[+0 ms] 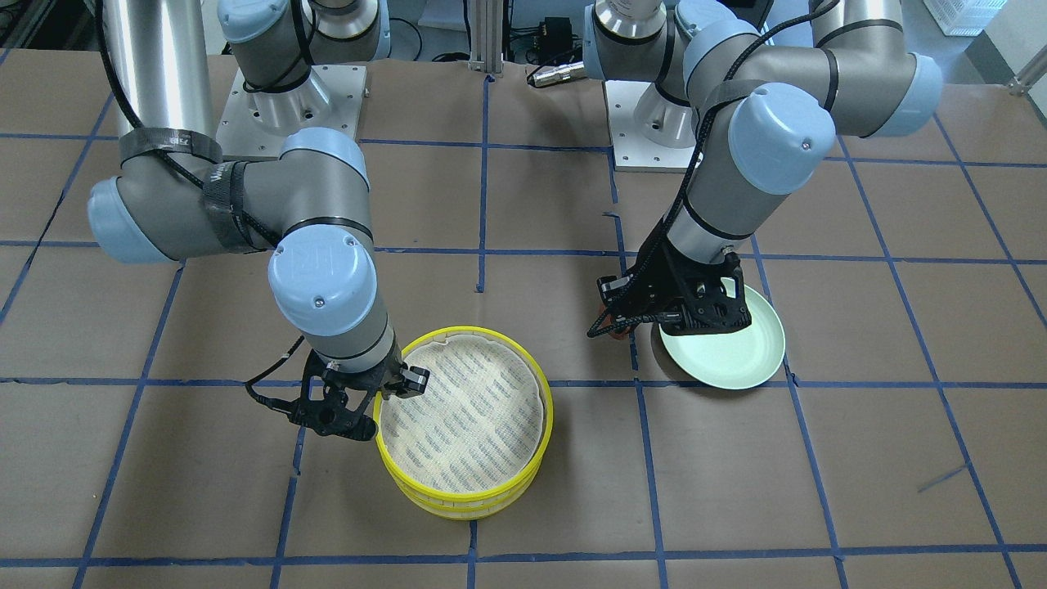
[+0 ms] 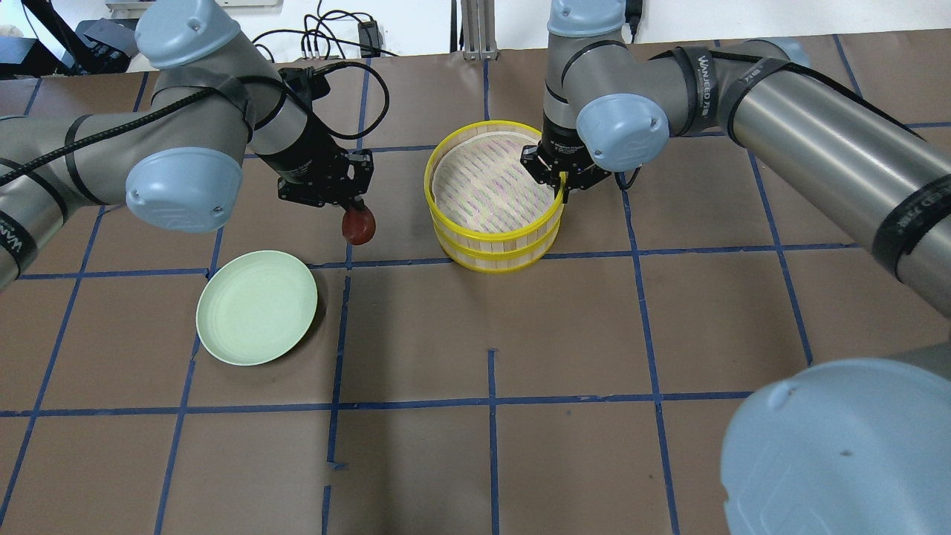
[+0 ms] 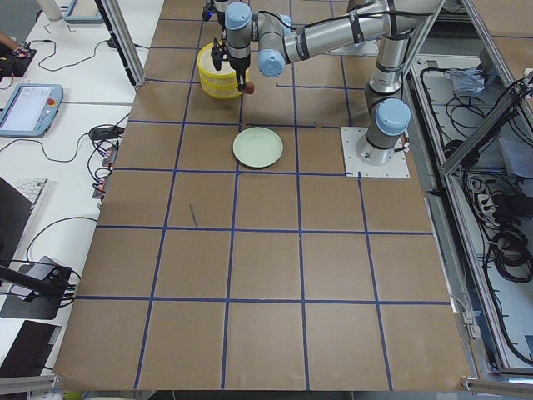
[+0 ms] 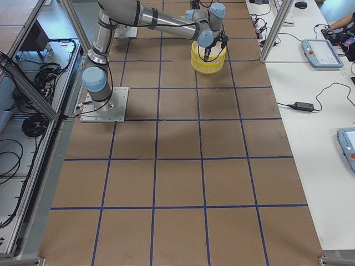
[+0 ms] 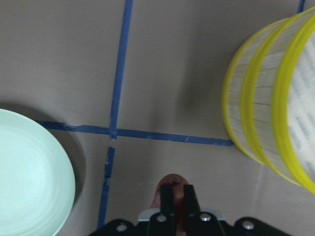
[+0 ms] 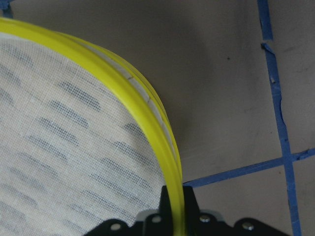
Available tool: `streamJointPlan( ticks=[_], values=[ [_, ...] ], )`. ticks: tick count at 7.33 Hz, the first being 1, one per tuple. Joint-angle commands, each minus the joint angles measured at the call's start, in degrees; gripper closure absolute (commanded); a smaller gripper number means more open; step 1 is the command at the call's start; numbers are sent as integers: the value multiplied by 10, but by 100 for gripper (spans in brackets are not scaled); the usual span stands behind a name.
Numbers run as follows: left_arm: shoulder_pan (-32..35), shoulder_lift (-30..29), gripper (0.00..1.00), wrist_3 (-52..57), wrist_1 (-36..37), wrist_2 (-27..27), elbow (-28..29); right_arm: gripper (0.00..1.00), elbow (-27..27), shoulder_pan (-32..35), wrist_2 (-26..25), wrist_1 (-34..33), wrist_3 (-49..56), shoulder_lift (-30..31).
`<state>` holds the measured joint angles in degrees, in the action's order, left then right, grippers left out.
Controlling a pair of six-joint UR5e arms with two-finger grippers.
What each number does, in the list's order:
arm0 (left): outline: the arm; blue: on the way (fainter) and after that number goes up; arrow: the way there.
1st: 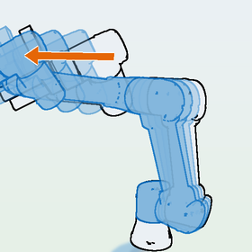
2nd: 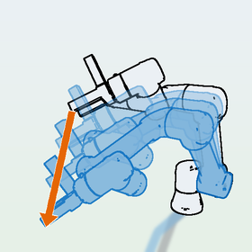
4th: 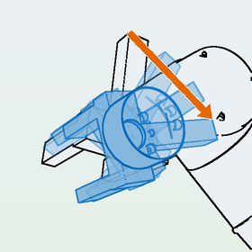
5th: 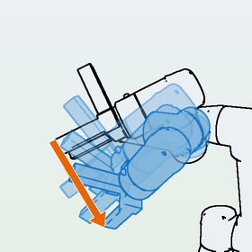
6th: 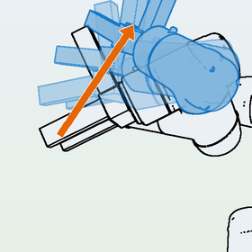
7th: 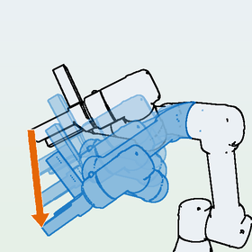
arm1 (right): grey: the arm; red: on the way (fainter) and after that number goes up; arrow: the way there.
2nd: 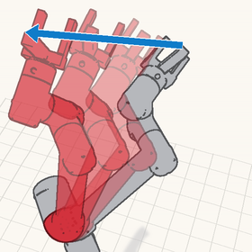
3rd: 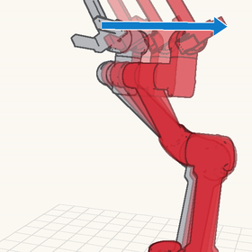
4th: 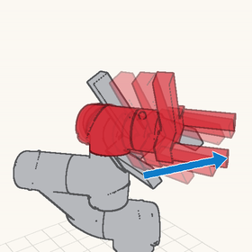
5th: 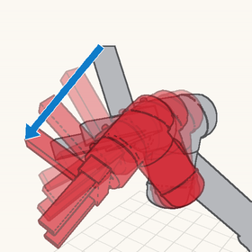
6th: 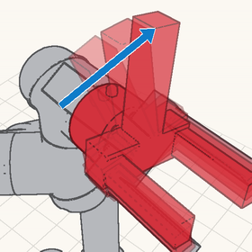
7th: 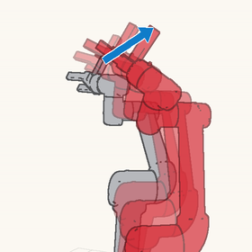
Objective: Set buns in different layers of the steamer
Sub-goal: 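Place the reddish-brown bun on the top tier while the right gripper rises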
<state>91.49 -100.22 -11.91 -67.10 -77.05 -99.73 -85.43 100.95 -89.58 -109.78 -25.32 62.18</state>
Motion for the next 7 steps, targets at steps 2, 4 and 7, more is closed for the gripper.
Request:
streamJointPlan(
  ticks=[2,4,7],
  values=[
    [3,-24,98,-62,41,91,5,0,-2,-1,-2,-3,-3,0],
    [4,-50,98,-115,105,158,5,0,14,-22,8,4,11,26],
    [30,-102,1,-186,207,206,8,0,25,-122,37,94,159,110]
  ],
)
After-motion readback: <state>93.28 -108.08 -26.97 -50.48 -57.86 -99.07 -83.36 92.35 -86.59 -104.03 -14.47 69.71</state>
